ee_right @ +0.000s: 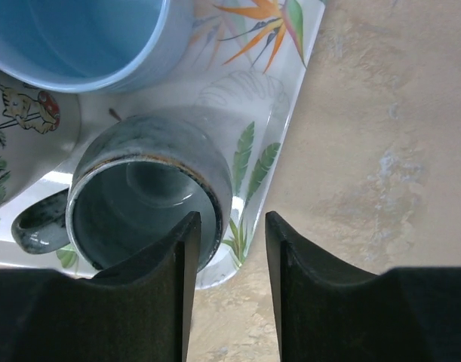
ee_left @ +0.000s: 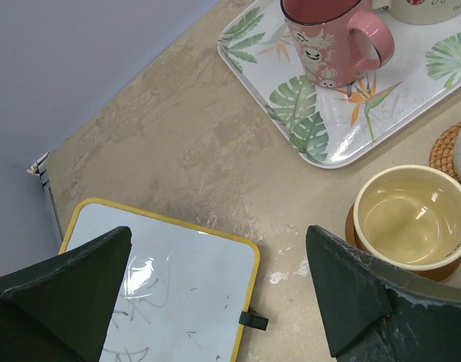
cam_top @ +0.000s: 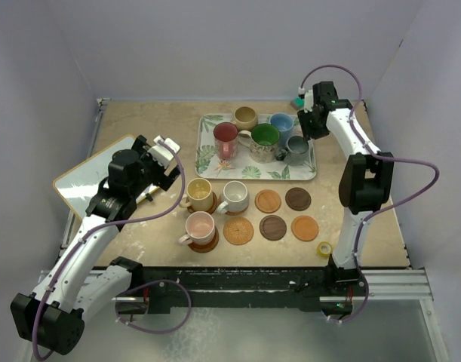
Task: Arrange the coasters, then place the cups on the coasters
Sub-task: Pick up the cup from the tray.
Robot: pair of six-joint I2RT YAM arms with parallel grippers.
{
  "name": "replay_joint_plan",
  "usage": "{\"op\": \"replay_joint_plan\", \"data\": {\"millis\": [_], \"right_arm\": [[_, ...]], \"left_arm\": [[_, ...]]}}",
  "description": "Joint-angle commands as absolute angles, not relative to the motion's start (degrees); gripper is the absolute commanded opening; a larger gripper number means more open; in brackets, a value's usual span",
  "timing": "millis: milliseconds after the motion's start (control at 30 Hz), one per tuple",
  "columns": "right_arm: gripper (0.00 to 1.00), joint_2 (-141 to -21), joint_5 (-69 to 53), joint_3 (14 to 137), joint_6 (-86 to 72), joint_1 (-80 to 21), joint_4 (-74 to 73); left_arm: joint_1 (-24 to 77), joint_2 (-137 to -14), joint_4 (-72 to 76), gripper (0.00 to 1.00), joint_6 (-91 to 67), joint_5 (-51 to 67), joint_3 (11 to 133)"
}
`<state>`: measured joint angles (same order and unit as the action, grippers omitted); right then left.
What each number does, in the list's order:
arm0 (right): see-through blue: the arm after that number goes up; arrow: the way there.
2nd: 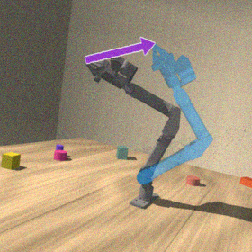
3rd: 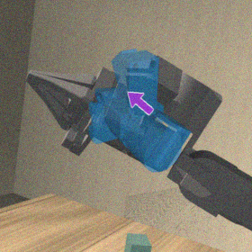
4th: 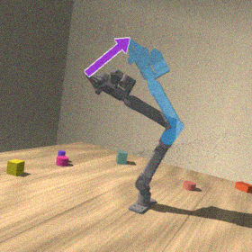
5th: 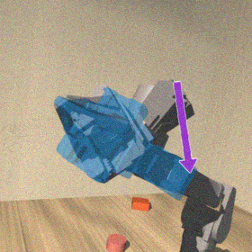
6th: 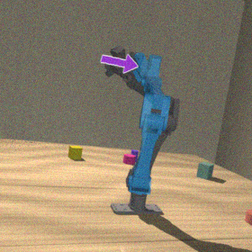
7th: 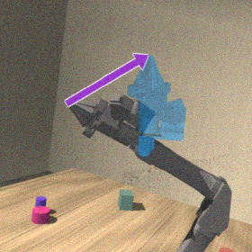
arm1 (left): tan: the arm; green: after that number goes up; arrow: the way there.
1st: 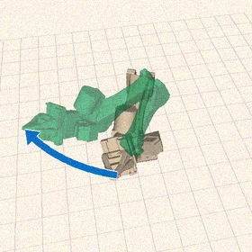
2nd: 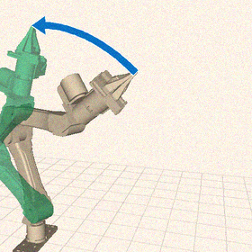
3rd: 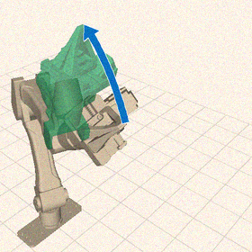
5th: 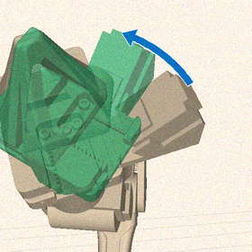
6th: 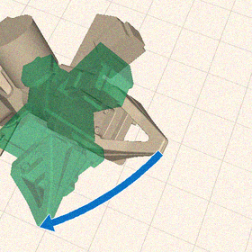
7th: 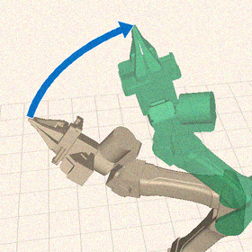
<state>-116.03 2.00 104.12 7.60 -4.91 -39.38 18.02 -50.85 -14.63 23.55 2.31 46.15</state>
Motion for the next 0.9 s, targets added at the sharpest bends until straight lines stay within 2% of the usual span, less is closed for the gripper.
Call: {"op": "replay_joint_plan", "data": {"millis": [0,400,867], "right_arm": [[0.41,-117.1,1.4,107.6,6.8,-4.9,-40.8],[0.25,-121.1,0.8,109.5,7.3,-4.9,-41.5],[0.18,-123.2,0.7,110.3,8.1,-5.0,-42.4]], "left_arm": [[17.7,-49.7,-12.3,0.94,23.3,3.1,46.3],[17.7,-50.0,-12.2,0.94,23.5,2.9,46.1],[17.7,-50.1,-12.0,0.94,23.6,2.7,46.1]]}}
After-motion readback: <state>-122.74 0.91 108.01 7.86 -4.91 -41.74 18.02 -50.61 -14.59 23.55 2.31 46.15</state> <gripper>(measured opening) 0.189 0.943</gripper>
